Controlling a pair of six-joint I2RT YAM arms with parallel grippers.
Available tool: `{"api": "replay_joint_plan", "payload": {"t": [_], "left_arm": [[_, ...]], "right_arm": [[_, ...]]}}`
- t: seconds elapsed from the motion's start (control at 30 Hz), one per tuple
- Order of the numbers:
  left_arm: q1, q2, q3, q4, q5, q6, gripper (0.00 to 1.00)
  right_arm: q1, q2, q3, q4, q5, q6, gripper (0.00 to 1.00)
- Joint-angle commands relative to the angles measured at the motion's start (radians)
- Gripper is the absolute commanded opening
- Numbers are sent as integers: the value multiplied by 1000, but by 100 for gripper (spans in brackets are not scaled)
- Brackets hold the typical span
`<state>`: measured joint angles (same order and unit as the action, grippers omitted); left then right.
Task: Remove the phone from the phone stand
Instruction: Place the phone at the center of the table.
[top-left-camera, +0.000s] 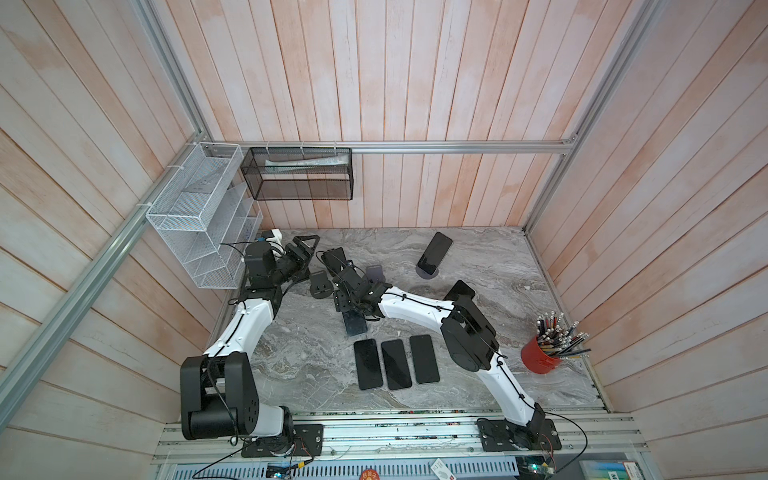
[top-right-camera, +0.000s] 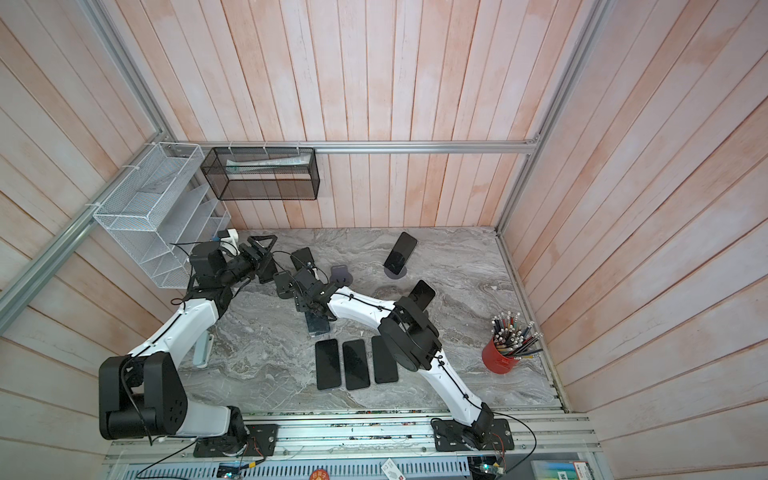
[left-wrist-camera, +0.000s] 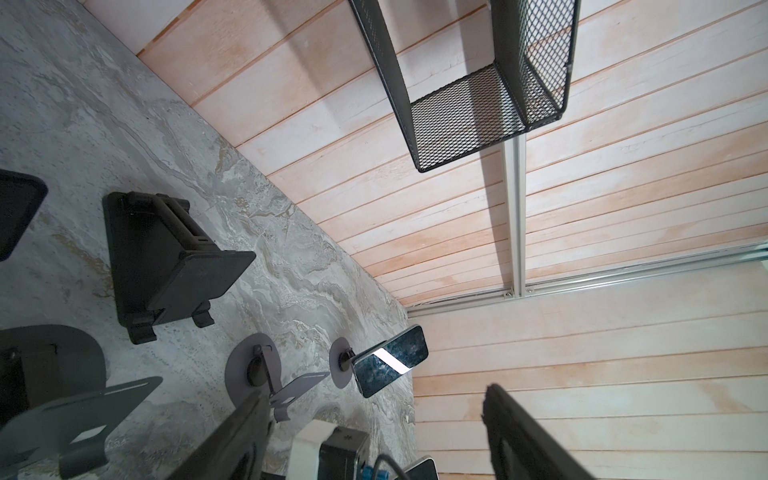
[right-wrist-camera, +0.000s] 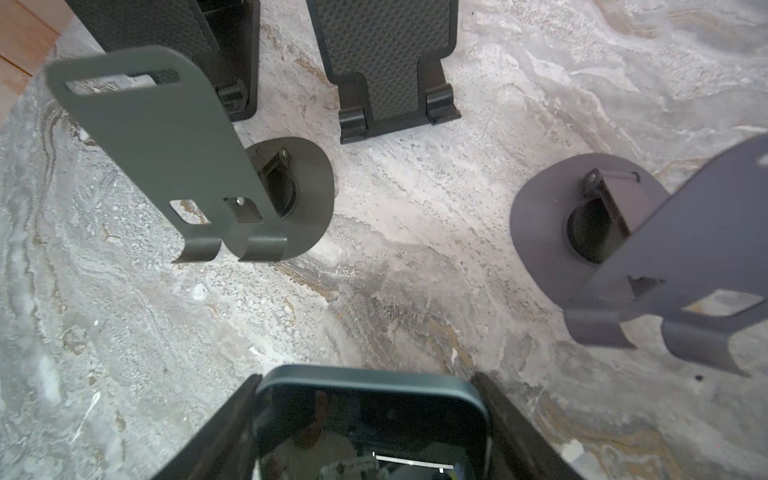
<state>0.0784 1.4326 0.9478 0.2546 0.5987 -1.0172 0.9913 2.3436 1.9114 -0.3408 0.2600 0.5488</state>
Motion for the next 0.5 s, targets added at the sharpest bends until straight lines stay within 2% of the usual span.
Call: {"api": "replay_joint_plan", "payload": {"t": [0.0,0.47], "left_arm": [[4,14,3,23,14,-1,82],[-6,23,8,31,28,-4,82]], "right_arm": [[-6,32,-11,23,6,17,68],[-13,56,-49,54,6,49,69]]}}
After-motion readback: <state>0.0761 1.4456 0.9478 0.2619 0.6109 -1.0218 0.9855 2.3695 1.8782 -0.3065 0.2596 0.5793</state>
